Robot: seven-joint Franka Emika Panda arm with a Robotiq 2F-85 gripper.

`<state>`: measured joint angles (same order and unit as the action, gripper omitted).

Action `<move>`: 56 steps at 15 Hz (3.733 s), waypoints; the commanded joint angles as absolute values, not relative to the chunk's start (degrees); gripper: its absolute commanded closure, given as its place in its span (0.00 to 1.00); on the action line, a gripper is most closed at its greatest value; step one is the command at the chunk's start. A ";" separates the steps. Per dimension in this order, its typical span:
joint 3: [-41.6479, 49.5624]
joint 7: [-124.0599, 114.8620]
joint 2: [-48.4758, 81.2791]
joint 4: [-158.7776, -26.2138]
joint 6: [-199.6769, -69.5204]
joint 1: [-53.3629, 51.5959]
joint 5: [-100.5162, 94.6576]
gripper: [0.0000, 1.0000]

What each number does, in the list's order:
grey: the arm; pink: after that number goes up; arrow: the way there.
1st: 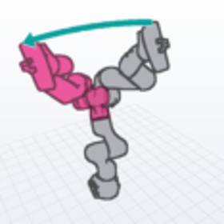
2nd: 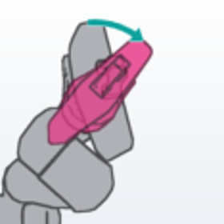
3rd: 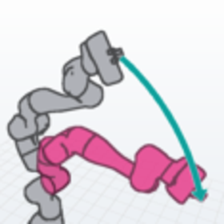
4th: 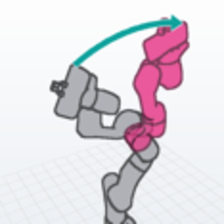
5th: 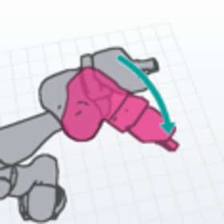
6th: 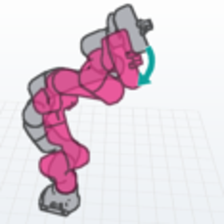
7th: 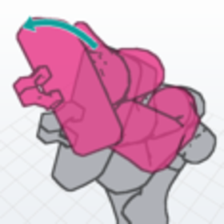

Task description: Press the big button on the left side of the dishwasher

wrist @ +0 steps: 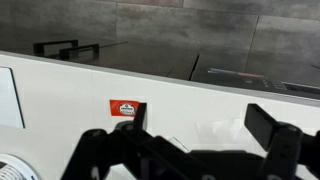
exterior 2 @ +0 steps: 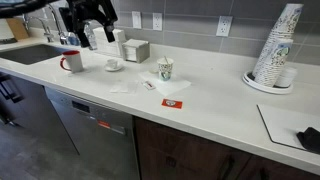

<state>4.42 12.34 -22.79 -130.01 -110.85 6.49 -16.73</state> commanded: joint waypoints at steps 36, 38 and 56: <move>-7.55 -3.59 -13.88 -138.65 -125.50 -7.82 9.49 0.00; -8.44 -6.79 -12.57 -137.07 -122.59 -8.76 10.27 0.00; -16.49 -26.56 1.80 -134.54 -127.29 -15.49 12.77 0.89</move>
